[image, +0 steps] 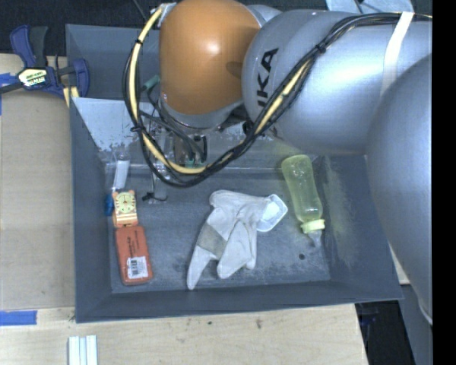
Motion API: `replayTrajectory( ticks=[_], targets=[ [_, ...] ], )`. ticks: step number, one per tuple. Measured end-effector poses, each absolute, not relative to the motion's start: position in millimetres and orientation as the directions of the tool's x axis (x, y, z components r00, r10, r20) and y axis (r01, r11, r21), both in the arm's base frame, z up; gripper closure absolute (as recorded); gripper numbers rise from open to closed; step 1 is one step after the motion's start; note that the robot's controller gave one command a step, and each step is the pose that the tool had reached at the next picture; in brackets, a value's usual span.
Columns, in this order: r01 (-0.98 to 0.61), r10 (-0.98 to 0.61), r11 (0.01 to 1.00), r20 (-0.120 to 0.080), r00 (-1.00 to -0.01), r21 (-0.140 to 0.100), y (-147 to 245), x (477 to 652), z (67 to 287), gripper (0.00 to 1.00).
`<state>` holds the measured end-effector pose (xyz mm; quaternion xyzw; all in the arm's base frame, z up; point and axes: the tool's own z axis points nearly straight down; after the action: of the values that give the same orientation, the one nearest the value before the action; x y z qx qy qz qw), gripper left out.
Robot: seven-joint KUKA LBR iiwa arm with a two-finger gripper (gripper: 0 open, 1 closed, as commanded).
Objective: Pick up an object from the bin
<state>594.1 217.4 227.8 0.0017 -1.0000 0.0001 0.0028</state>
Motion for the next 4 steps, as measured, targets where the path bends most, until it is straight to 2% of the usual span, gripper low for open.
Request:
replayTrajectory(
  ticks=[1,2,3,4],
  targets=[
    [0.0,0.0,1.0,-0.003,-1.0,0.002,216.1,596.0,233.3,0.0],
    [0.163,0.163,0.987,-0.004,-0.987,0.003,227.1,606.4,167.9,0.0],
    [-0.022,-0.022,1.0,-0.003,-1.0,0.001,243.0,621.3,158.3,0.0],
    [-0.342,-0.342,0.94,-0.002,-0.94,0.0,242.7,585.3,148.1,0.0]
  ],
)
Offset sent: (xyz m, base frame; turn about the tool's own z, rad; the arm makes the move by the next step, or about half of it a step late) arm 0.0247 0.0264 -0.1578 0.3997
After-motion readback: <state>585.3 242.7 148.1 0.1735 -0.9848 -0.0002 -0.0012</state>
